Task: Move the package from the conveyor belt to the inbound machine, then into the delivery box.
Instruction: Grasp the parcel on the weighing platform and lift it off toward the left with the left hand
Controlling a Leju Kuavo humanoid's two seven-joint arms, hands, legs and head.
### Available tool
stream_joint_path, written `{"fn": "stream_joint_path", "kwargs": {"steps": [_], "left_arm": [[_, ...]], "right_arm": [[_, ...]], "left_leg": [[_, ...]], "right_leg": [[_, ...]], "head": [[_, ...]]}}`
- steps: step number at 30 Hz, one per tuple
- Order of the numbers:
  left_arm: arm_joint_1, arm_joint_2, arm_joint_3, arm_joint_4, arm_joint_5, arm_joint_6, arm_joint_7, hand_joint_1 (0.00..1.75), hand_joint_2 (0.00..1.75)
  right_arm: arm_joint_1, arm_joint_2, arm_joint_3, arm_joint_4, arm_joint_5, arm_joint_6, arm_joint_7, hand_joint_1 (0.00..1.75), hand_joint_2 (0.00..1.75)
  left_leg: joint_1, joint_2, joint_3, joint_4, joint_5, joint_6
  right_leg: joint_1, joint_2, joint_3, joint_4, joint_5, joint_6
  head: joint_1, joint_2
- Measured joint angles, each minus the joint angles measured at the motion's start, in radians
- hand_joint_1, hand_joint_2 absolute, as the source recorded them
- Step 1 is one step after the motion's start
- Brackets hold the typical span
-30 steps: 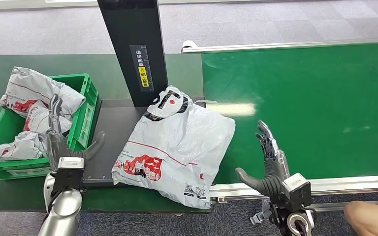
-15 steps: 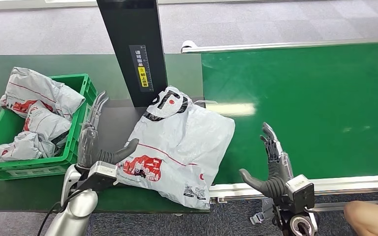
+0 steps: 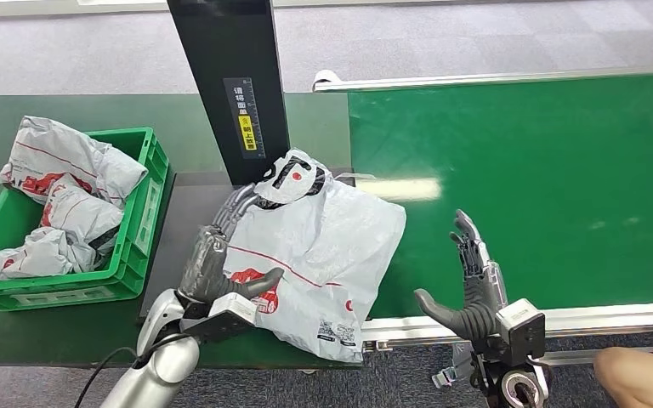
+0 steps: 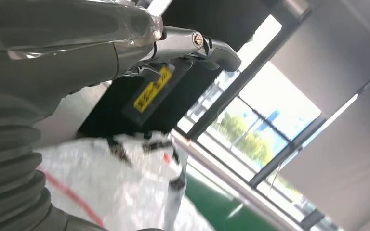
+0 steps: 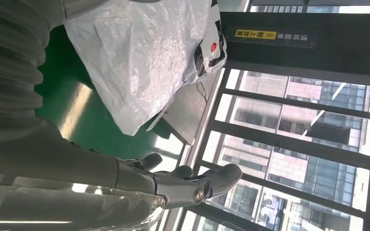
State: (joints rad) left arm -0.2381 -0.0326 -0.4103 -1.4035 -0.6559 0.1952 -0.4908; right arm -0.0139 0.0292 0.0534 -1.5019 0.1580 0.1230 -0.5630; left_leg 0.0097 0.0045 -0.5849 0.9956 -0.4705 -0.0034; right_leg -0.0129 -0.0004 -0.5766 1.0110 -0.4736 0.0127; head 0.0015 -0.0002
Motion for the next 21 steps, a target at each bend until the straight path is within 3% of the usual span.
{"fn": "stream_joint_path", "kwargs": {"steps": [12, 21], "left_arm": [[-0.051, -0.057, -0.104, 0.34, -0.055, 0.104, 0.024, 0.0, 1.75], [-0.074, -0.07, -0.118, 0.445, -0.055, 0.106, 0.02, 0.0, 1.75]], "right_arm": [[0.006, 0.02, -0.001, -0.021, -0.005, -0.008, 0.003, 0.0, 1.75], [0.012, 0.024, -0.009, -0.025, -0.005, -0.012, 0.003, 0.0, 1.75]], "left_leg": [[0.0, 0.0, 0.0, 0.0, 0.0, 0.0], [0.0, 0.0, 0.0, 0.0, 0.0, 0.0]], "right_leg": [[0.0, 0.0, 0.0, 0.0, 0.0, 0.0], [0.0, 0.0, 0.0, 0.0, 0.0, 0.0]], "head": [[0.0, 0.0], [0.0, 0.0]]}}
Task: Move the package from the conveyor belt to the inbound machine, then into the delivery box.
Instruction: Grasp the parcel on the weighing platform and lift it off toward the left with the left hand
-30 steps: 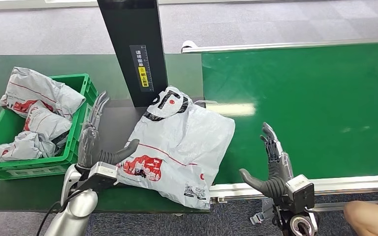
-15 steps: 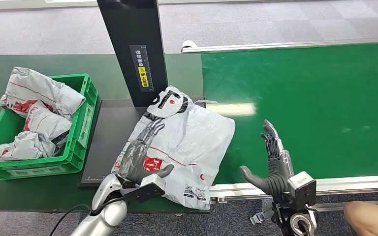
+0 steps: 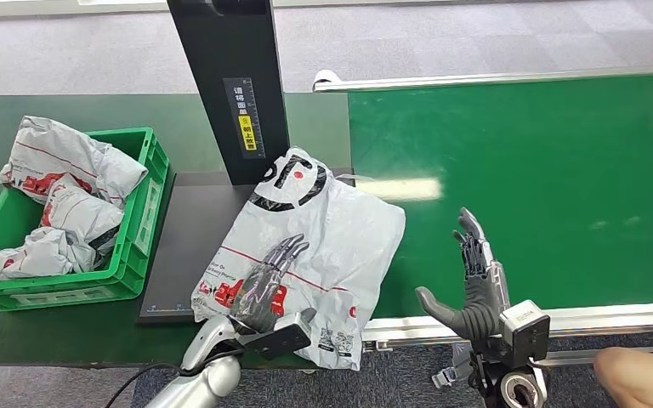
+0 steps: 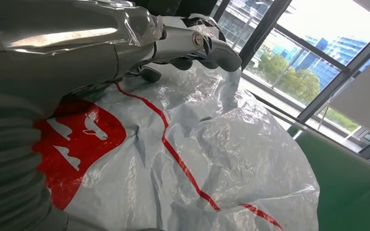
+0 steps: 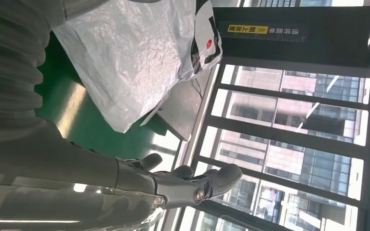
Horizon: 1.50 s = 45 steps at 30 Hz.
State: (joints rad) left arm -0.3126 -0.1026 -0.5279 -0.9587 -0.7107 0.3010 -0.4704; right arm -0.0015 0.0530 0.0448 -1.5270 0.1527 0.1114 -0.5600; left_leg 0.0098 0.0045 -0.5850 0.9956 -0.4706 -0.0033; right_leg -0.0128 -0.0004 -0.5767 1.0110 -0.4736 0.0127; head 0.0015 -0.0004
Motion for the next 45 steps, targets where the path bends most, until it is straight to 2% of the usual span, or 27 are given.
{"fn": "stream_joint_path", "kwargs": {"steps": [3, 7, 22, 24, 26, 27, 35, 39, 42, 45], "left_arm": [[-0.006, -0.004, -0.001, 0.019, 0.0, 0.0, 0.001, 0.0, 1.75], [-0.014, -0.006, -0.004, 0.044, -0.007, -0.003, 0.006, 0.14, 1.75], [-0.021, -0.011, -0.025, 0.091, -0.02, -0.006, 0.006, 0.14, 1.75], [-0.022, -0.011, -0.025, 0.093, -0.02, -0.006, 0.006, 0.79, 1.75], [-0.022, -0.011, -0.025, 0.095, -0.02, -0.006, 0.006, 1.59, 1.75], [-0.022, -0.011, -0.025, 0.096, -0.022, -0.006, 0.005, 1.7, 1.75], [-0.03, -0.012, -0.04, 0.098, -0.06, -0.004, 0.012, 1.75, 1.75], [-0.03, -0.014, -0.031, 0.084, 0.03, -0.017, -0.004, 1.75, 1.75], [-0.018, -0.009, 0.005, 0.016, 0.136, 0.01, -0.037, 1.75, 1.75], [-0.01, 0.009, 0.063, -0.104, 0.213, 0.002, -0.03, 1.75, 1.75]], "right_arm": [[0.0, 0.0, -0.001, 0.0, -0.001, 0.0, 0.0, 0.0, 1.75], [-0.001, 0.001, -0.001, 0.0, -0.003, 0.0, -0.001, 0.0, 1.75], [-0.005, 0.013, -0.001, 0.0, -0.003, 0.0, -0.001, 0.0, 1.75], [-0.005, 0.014, -0.001, 0.0, -0.003, 0.0, -0.001, 0.0, 1.75], [-0.005, 0.014, -0.001, 0.0, -0.003, 0.0, -0.001, 0.0, 1.75], [-0.005, 0.014, -0.001, 0.0, -0.003, 0.0, -0.001, 0.0, 1.75], [-0.003, 0.015, -0.002, 0.0, -0.005, 0.0, -0.003, 0.0, 1.75], [0.006, 0.016, -0.007, 0.0, -0.007, 0.001, -0.003, 0.0, 1.75], [0.014, 0.02, -0.016, -0.002, -0.012, 0.007, -0.006, 0.0, 1.75], [0.016, 0.02, -0.027, -0.002, -0.021, 0.012, -0.007, 0.0, 1.75]], "left_leg": [[0.0, 0.0, 0.0, 0.0, 0.0, 0.0], [0.0, 0.0, 0.0, 0.0, 0.0, 0.0], [0.0, 0.0, 0.0, 0.0, 0.0, 0.0], [0.0, 0.0, 0.0, 0.0, 0.0, 0.0], [0.0, 0.0, 0.0, 0.0, 0.0, 0.0], [0.0, 0.0, 0.0, 0.0, 0.0, 0.0], [0.0, 0.0, 0.0, 0.0, 0.0, 0.0], [0.0, -0.001, 0.0, 0.0, 0.0, 0.0], [0.0, 0.0, 0.0, 0.0, 0.0, 0.0], [0.0, 0.0, 0.0, 0.0, 0.0, 0.0]], "right_leg": [[0.0, 0.0, 0.0, 0.0, 0.0, 0.0], [0.0, 0.0, 0.0, 0.0, 0.0, 0.0], [0.0, 0.0, 0.001, 0.0, 0.0, 0.0], [0.0, 0.0, 0.001, 0.0, 0.0, 0.0], [0.0, 0.0, 0.001, 0.0, 0.0, 0.0], [0.0, 0.0, 0.001, 0.0, 0.0, 0.0], [0.0, 0.0, 0.001, 0.0, 0.0, 0.0], [0.0, 0.0, 0.001, 0.0, 0.0, 0.0], [0.0, 0.0, 0.001, 0.0, 0.0, 0.0], [0.0, 0.0, 0.001, 0.0, 0.0, 0.0]], "head": [[0.0, 0.0], [0.0, 0.0], [0.0, 0.0], [0.0, 0.0], [0.0, 0.0], [0.0, 0.0], [0.0, 0.0], [0.0, 0.0], [0.0, 0.0], [0.0, 0.0]]}}
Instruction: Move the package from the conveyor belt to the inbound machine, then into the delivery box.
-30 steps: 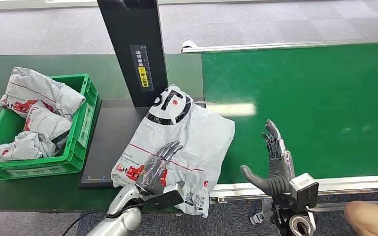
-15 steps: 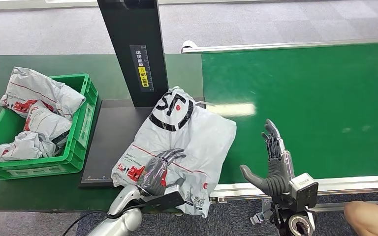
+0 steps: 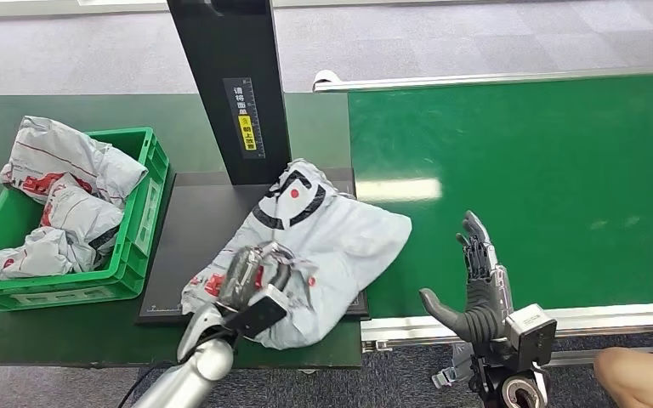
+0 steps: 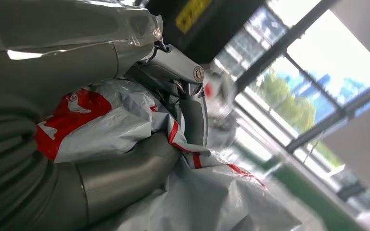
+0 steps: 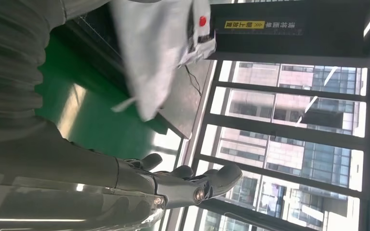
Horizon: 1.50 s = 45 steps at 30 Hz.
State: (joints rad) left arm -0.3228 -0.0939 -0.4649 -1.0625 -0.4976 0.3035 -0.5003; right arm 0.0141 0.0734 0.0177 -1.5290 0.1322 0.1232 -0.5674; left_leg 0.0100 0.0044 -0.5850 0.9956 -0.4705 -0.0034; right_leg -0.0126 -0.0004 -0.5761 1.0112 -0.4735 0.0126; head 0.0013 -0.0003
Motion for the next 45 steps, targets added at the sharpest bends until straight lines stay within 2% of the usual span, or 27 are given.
{"fn": "stream_joint_path", "kwargs": {"steps": [4, 9, 13, 17, 22, 25, 33, 37, 41, 45], "left_arm": [[0.012, 0.024, 0.083, -0.152, 0.051, 0.005, -0.017, 1.75, 1.75], [0.026, 0.062, 0.178, -0.317, 0.076, 0.096, -0.067, 1.75, 1.75], [0.023, 0.1, 0.27, -0.401, 0.09, 0.182, -0.09, 1.75, 1.75], [-0.009, 0.131, 0.371, -0.429, 0.07, 0.25, -0.087, 1.75, 1.75], [-0.072, 0.175, 0.482, -0.404, -0.019, 0.334, -0.063, 1.75, 1.75], [-0.106, 0.204, 0.533, -0.374, -0.062, 0.353, -0.053, 1.75, 1.75], [-0.137, 0.227, 0.589, -0.327, -0.109, 0.356, -0.03, 1.75, 1.75], [-0.187, 0.248, 0.648, -0.239, -0.275, 0.357, 0.027, 1.75, 1.75], [-0.256, 0.272, 0.75, -0.09, -0.509, 0.357, 0.077, 1.75, 1.75], [-0.303, 0.287, 0.845, 0.025, -0.65, 0.357, 0.095, 1.73, 1.75]], "right_arm": [[0.008, 0.0, -0.013, 0.0, -0.01, -0.004, -0.002, 0.0, 1.75], [0.026, 0.0, -0.025, -0.001, -0.015, -0.02, -0.01, 0.0, 1.75], [0.045, 0.0, -0.035, -0.012, -0.017, -0.035, -0.015, 0.0, 1.75], [0.071, 0.0, -0.047, -0.037, -0.022, -0.041, -0.016, 0.0, 1.75], [0.088, 0.0, -0.059, -0.06, -0.036, -0.042, -0.016, 0.0, 1.75], [0.088, 0.0, -0.062, -0.066, -0.041, -0.042, -0.015, 0.0, 1.75], [0.087, -0.001, -0.063, -0.067, -0.042, -0.042, -0.015, 0.0, 1.75], [0.087, -0.001, -0.063, -0.069, -0.046, -0.04, -0.015, 0.0, 1.75], [0.088, -0.001, -0.063, -0.075, -0.049, -0.037, -0.014, 0.0, 1.75], [0.088, -0.001, -0.063, -0.079, -0.049, -0.033, -0.008, 0.0, 1.75]], "left_leg": [[0.0, 0.0, 0.0, 0.0, 0.0, 0.0], [0.0, 0.0, -0.001, 0.0, 0.0, 0.0], [0.0, 0.0, -0.001, 0.0, 0.0, 0.0], [0.0, 0.0, 0.0, 0.0, 0.0, 0.0], [0.0, 0.001, 0.0, 0.0, 0.0, 0.0], [0.0, 0.0, 0.0, 0.0, 0.0, 0.0], [0.0, 0.0, 0.0, 0.0, 0.0, 0.0], [0.0, 0.0, 0.0, 0.0, 0.0, 0.0], [0.001, 0.001, 0.0, 0.0, 0.001, -0.001], [0.001, 0.002, 0.0, 0.0, 0.001, -0.001]], "right_leg": [[0.0, 0.0, 0.0, 0.0, 0.0, 0.0], [0.0, 0.0, -0.001, 0.0, 0.0, 0.0], [0.0, 0.0, -0.001, 0.0, 0.0, 0.0], [0.0, 0.0, -0.001, 0.0, 0.0, 0.0], [0.0, 0.0, -0.001, 0.0, 0.0, 0.0], [0.0, 0.0, -0.001, 0.0, 0.0, 0.0], [0.0, 0.0, -0.001, 0.0, 0.0, 0.0], [0.0, 0.0, -0.001, 0.0, 0.0, 0.0], [0.001, 0.0, -0.001, 0.001, 0.0, 0.0], [0.001, 0.001, -0.001, 0.001, 0.0, 0.0]], "head": [[0.0, 0.0], [0.0, 0.0], [0.0, 0.0], [0.0, 0.0], [0.0, 0.0], [0.0, 0.0], [0.0, 0.0], [0.0, 0.0], [0.0, 0.0], [0.0, 0.0]]}}
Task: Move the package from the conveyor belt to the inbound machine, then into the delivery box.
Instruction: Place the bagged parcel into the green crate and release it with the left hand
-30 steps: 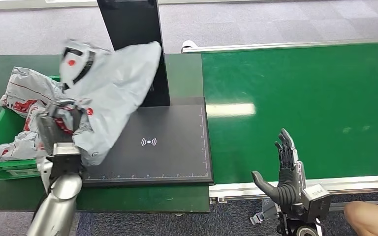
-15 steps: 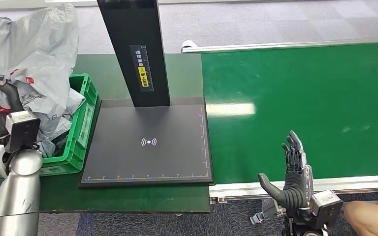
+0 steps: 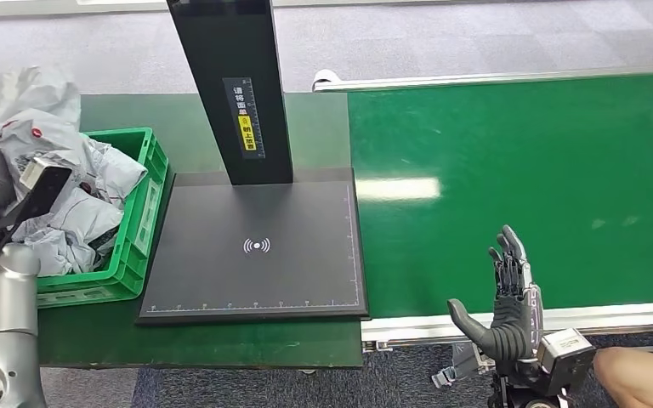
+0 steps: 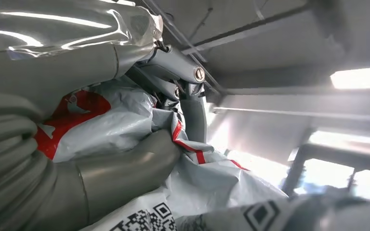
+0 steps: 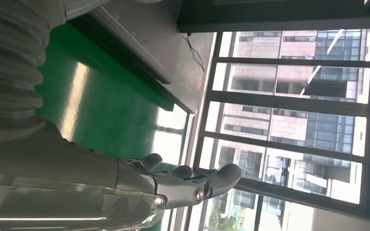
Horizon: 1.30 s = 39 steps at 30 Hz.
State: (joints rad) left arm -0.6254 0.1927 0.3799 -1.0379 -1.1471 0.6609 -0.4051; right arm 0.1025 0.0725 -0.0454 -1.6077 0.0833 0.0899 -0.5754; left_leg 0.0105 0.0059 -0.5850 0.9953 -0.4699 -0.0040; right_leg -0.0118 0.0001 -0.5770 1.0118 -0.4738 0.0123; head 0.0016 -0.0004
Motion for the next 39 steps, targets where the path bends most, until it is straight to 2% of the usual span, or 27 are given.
{"fn": "stream_joint_path", "kwargs": {"steps": [3, 4, 7, 8, 10, 13, 15, 18, 22, 28, 32, 39], "left_arm": [[-0.022, 0.001, 0.061, 0.066, -0.091, 0.0, 0.014, 1.73, 1.75], [-0.025, 0.001, 0.08, 0.085, -0.118, 0.0, 0.02, 1.4, 1.75], [-0.036, 0.0, 0.102, 0.118, -0.144, 0.0, 0.031, 0.1, 1.75], [-0.04, 0.0, 0.105, 0.131, -0.129, 0.0, 0.022, 0.0, 1.75], [-0.051, -0.001, 0.111, 0.164, -0.042, -0.006, -0.021, 0.0, 1.75], [-0.059, -0.007, 0.104, 0.203, 0.209, -0.065, -0.104, 0.0, 1.75], [-0.056, -0.011, 0.083, 0.208, 0.343, -0.116, -0.128, 0.0, 1.75], [-0.046, -0.013, 0.039, 0.198, 0.432, -0.162, -0.132, 0.0, 1.75], [-0.027, -0.015, -0.028, 0.156, 0.483, -0.183, -0.122, 0.0, 1.75], [0.025, -0.004, -0.097, 0.07, 0.477, -0.135, -0.073, 0.0, 1.75], [0.063, 0.012, -0.121, 0.02, 0.459, -0.128, -0.05, 0.0, 1.75], [0.122, 0.024, -0.138, -0.086, 0.531, -0.192, -0.057, 0.0, 1.75]], "right_arm": [[-0.001, 0.002, 0.0, -0.005, 0.002, 0.001, 0.008, 0.0, 1.75], [-0.001, 0.002, 0.0, -0.006, 0.003, 0.001, 0.01, 0.0, 1.75], [0.0, 0.003, 0.0, -0.01, 0.008, 0.001, 0.014, 0.0, 1.75], [0.0, 0.003, 0.0, -0.011, 0.009, 0.001, 0.014, 0.0, 1.75], [0.0, 0.004, -0.001, -0.011, 0.011, 0.001, 0.015, 0.0, 1.75], [0.001, 0.004, -0.005, -0.011, 0.015, 0.007, 0.015, 0.0, 1.75], [0.001, 0.004, -0.01, -0.011, 0.016, 0.012, 0.015, 0.0, 1.75], [0.0, 0.004, -0.015, -0.011, 0.016, 0.018, 0.015, 0.0, 1.75], [0.0, 0.004, -0.019, -0.011, 0.016, 0.02, 0.014, 0.0, 1.75], [0.001, 0.003, -0.02, -0.01, 0.017, 0.017, 0.009, 0.0, 1.75], [0.002, 0.002, -0.02, -0.01, 0.017, 0.013, 0.007, 0.0, 1.75], [0.002, -0.003, -0.021, -0.01, 0.017, 0.011, 0.006, 0.0, 1.75]], "left_leg": [[0.0, 0.0, 0.0, 0.0, 0.0, 0.0], [0.0, 0.0, -0.001, 0.0, 0.0, 0.0], [0.0, 0.0, -0.001, 0.0, 0.0, 0.0], [0.0, 0.0, -0.001, 0.0, 0.0, 0.0], [0.0, -0.001, 0.0, 0.0, 0.0, 0.0], [0.0, 0.0, 0.0, 0.0, 0.0, 0.0], [0.0, 0.0, 0.0, 0.0, 0.0, 0.0], [0.0, -0.001, 0.0, 0.0, 0.0, 0.0], [0.0, -0.001, 0.0, 0.0, 0.0, 0.0], [0.0, 0.0, -0.001, 0.0, 0.0, 0.0], [0.0, 0.0, -0.001, 0.0, 0.0, 0.0], [0.0, 0.0, -0.001, 0.0, 0.0, 0.0]], "right_leg": [[0.0, 0.0, 0.0, 0.0, 0.0, 0.0], [0.0, 0.0, 0.0, 0.0, 0.0, 0.0], [0.0, 0.0, -0.001, 0.0, 0.0, 0.0], [0.0, 0.0, -0.001, 0.0, 0.0, 0.0], [0.0, 0.0, -0.001, 0.0, 0.0, 0.0], [0.0, 0.0, -0.001, 0.0, 0.0, 0.0], [0.0, 0.0, 0.0, 0.0, 0.0, 0.0], [0.0, 0.0, 0.0, 0.0, 0.0, 0.0], [0.0, 0.0, 0.0, 0.0, 0.0, 0.0], [0.0, 0.0, -0.001, 0.0, 0.0, 0.0], [0.0, 0.0, -0.001, 0.0, 0.0, 0.0], [0.0, 0.0, -0.001, 0.0, 0.0, 0.0]], "head": [[0.0, 0.0], [0.0, 0.0], [0.0, 0.0], [0.0, 0.0], [0.0, 0.0], [0.0, 0.0], [0.0, 0.0], [0.0, 0.0], [0.0, 0.0], [0.0, 0.0], [0.0, 0.0], [0.0, 0.0]]}}
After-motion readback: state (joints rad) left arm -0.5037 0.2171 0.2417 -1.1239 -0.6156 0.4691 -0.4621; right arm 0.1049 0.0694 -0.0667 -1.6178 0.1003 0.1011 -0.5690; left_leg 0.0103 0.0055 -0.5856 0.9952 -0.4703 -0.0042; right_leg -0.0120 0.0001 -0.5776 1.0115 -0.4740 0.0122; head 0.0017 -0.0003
